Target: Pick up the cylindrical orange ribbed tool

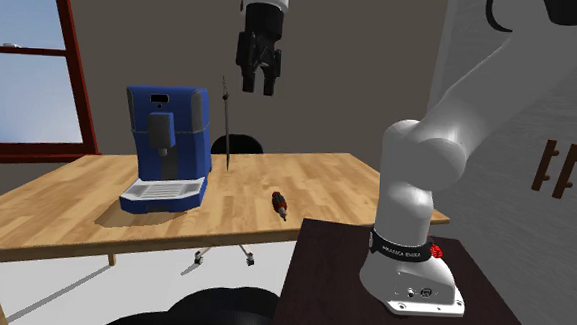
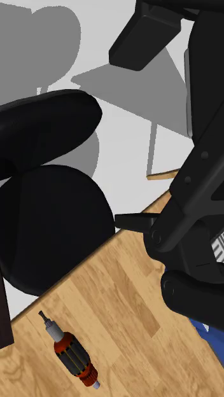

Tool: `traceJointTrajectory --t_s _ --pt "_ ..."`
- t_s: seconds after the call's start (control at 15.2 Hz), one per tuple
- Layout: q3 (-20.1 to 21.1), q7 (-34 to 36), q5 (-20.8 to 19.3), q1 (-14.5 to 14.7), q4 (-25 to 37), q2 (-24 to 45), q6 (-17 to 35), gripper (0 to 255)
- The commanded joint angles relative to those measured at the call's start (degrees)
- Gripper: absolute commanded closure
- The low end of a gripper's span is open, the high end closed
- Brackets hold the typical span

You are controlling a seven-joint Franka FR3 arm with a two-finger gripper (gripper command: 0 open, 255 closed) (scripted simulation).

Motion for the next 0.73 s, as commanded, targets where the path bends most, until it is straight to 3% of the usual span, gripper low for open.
traceJointTrajectory --t_s 0.0,0.66 --pt "0.0 0.0 0.0 0.0 0.0 0.0 0.0 0" --pt "-8.96 -4.82 -2.67 -5.79 -12.3 2.43 15.93 0"
